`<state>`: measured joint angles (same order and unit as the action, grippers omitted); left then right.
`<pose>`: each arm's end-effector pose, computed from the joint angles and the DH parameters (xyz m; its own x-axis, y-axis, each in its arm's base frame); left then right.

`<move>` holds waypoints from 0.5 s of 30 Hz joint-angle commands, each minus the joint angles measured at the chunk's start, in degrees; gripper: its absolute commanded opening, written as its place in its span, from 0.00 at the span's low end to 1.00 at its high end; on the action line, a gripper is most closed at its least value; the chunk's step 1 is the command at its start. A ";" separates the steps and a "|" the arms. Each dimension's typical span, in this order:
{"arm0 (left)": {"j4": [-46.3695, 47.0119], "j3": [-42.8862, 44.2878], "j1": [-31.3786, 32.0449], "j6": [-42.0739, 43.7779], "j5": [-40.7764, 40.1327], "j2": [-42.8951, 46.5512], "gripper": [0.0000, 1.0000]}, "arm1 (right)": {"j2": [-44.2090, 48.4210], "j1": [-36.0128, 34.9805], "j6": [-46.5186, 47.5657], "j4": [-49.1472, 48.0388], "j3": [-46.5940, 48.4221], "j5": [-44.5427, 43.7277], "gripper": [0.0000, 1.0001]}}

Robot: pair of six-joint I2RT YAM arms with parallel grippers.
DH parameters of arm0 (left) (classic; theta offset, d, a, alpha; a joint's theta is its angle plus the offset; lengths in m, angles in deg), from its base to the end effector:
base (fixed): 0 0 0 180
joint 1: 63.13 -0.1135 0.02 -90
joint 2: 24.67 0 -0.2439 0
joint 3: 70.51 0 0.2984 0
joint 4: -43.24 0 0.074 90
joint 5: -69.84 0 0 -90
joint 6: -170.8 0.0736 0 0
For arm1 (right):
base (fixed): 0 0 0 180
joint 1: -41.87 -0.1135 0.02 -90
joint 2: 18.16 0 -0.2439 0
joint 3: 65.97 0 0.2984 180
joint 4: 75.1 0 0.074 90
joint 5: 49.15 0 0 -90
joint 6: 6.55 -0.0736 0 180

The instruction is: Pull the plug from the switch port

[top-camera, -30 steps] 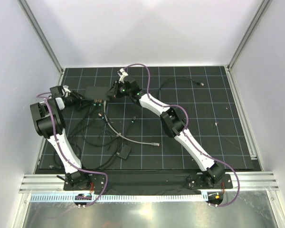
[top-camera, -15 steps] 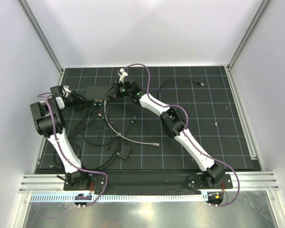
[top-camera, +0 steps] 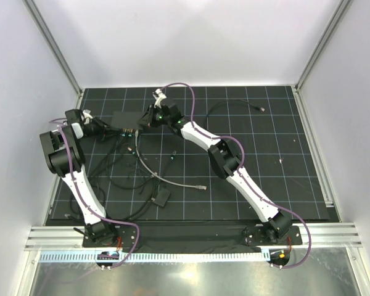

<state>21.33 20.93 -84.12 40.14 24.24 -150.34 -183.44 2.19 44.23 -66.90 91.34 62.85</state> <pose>0.4661 0.1237 0.0387 -0.6585 -0.7513 -0.0441 -0.4232 0.4181 -0.8038 0.5119 0.4605 0.0945 -0.7155 0.1682 -0.6781 -0.5376 0.4873 0.6881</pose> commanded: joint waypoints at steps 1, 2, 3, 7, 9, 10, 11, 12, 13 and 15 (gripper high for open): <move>-8.84 2.51 0.43 5.85 -5.73 -3.70 0.00 | -0.23 -0.31 0.20 -0.65 1.59 -1.17 0.18; -11.90 3.39 0.43 6.73 -6.17 -4.40 0.00 | -0.23 -0.31 0.20 -0.64 1.60 -1.26 0.18; -13.67 4.71 0.43 9.18 -7.13 -4.67 0.00 | -0.14 -0.31 0.20 -0.56 1.68 -1.26 0.18; -19.48 6.56 0.43 13.50 -8.89 -5.64 0.00 | -0.05 -0.22 0.20 -0.38 1.68 -1.52 0.18; -19.75 6.13 0.43 13.94 -8.99 -4.94 0.00 | -0.05 -0.31 0.11 -0.38 1.68 -1.52 0.18; -19.75 5.86 0.43 14.03 -8.81 -4.68 0.00 | -0.14 -0.31 0.11 -0.38 1.68 -1.52 0.18; -19.32 5.51 0.34 14.12 -8.72 -4.33 0.00 | -0.14 -0.22 0.11 -0.38 1.68 -1.43 0.18; -19.05 4.73 0.34 14.30 -8.72 -3.54 0.00 | -0.14 -0.13 0.11 -0.38 1.60 -1.43 0.18; -18.88 4.46 0.25 14.65 -8.63 -3.53 0.00 | -0.14 -0.13 0.11 -0.38 1.68 -1.35 0.18; -18.00 3.84 -0.10 14.65 -7.06 -3.45 0.00 | -0.14 -0.13 0.11 -0.29 1.60 -1.26 0.18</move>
<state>9.94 27.92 -83.75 50.37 23.85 -152.53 -183.44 2.19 44.21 -66.86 91.34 62.39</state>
